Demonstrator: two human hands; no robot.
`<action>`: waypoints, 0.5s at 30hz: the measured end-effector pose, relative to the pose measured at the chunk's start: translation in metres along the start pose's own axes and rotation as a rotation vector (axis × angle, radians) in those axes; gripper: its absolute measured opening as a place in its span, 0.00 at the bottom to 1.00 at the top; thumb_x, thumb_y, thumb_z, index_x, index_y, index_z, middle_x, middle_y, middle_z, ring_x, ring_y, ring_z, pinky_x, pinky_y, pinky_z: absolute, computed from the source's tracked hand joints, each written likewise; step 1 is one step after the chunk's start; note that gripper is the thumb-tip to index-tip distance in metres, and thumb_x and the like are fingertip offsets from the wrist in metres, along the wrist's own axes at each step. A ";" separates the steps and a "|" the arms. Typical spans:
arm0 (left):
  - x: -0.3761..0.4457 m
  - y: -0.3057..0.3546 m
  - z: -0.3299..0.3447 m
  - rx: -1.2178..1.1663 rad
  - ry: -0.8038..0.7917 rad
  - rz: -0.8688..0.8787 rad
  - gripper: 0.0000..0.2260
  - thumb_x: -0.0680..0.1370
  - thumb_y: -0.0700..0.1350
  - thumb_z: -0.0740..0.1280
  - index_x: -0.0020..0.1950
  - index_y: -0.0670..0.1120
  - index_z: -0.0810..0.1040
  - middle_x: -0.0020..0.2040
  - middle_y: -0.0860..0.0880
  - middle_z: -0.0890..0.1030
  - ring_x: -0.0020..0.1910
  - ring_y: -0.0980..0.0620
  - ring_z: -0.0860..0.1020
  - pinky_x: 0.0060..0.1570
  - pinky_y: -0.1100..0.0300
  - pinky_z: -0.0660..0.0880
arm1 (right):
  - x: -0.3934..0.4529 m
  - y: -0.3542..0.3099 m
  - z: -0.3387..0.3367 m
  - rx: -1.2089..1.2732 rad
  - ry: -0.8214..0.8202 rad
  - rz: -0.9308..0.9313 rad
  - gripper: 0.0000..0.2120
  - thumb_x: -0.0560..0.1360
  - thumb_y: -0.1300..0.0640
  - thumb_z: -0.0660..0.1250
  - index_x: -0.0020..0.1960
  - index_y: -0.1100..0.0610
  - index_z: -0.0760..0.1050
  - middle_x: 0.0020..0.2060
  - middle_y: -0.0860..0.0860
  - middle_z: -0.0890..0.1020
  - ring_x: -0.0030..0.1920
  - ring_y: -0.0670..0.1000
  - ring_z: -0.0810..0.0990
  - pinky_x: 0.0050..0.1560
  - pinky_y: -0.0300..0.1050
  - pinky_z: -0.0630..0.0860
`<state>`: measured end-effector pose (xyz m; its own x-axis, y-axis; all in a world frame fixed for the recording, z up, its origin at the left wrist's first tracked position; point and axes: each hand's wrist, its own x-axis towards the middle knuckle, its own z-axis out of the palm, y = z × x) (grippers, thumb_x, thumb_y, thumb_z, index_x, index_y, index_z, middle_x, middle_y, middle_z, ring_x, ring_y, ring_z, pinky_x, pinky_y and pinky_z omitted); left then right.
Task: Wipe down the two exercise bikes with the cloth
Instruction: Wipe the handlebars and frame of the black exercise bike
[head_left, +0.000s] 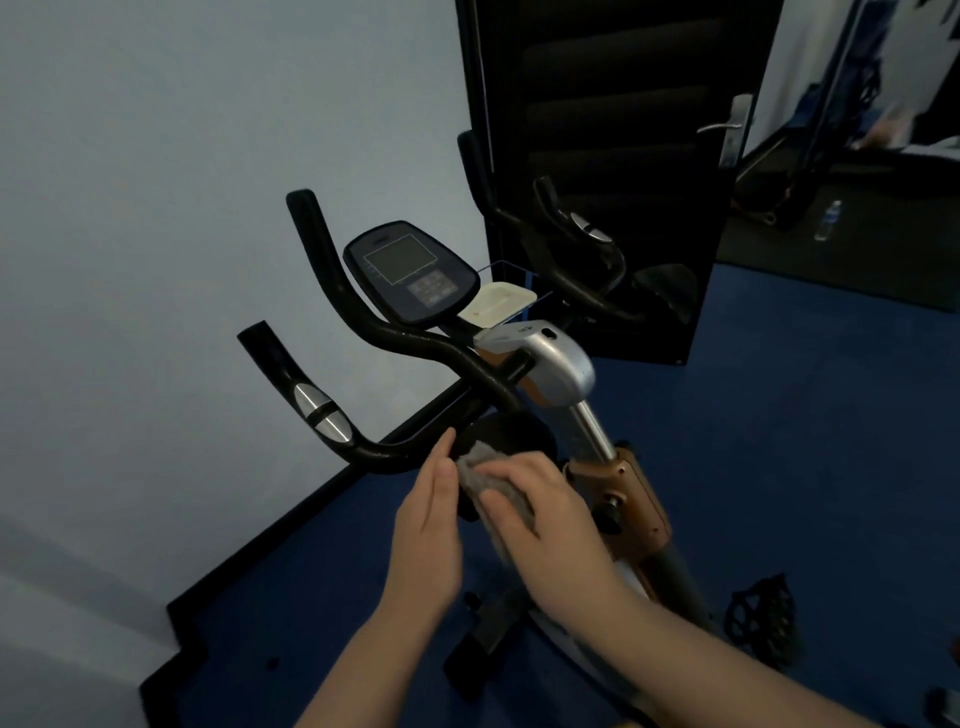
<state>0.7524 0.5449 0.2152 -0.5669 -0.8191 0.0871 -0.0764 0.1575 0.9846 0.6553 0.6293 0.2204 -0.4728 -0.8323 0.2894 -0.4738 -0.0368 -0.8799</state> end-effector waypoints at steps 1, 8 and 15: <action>0.000 0.001 0.002 -0.004 0.012 -0.001 0.20 0.78 0.59 0.53 0.70 0.60 0.67 0.62 0.62 0.77 0.62 0.67 0.74 0.59 0.74 0.69 | 0.005 0.001 -0.002 -0.005 -0.011 -0.003 0.11 0.81 0.55 0.63 0.62 0.51 0.77 0.53 0.41 0.74 0.54 0.39 0.75 0.56 0.36 0.74; 0.005 0.007 0.014 -0.011 0.125 -0.030 0.14 0.83 0.53 0.53 0.67 0.57 0.72 0.57 0.59 0.79 0.55 0.68 0.77 0.50 0.75 0.72 | -0.006 0.003 0.006 -0.016 0.061 -0.105 0.11 0.81 0.57 0.63 0.61 0.51 0.78 0.54 0.42 0.75 0.57 0.44 0.75 0.57 0.44 0.75; 0.048 0.022 0.019 0.225 0.132 -0.068 0.12 0.83 0.47 0.58 0.56 0.52 0.82 0.54 0.54 0.81 0.54 0.59 0.77 0.54 0.61 0.73 | 0.048 0.000 -0.045 -0.047 0.284 -0.091 0.09 0.81 0.55 0.62 0.58 0.51 0.78 0.53 0.43 0.76 0.58 0.44 0.74 0.56 0.29 0.67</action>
<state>0.7080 0.5191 0.2380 -0.4438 -0.8944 0.0549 -0.2995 0.2058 0.9316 0.5990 0.6145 0.2513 -0.6127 -0.6381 0.4663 -0.5548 -0.0729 -0.8288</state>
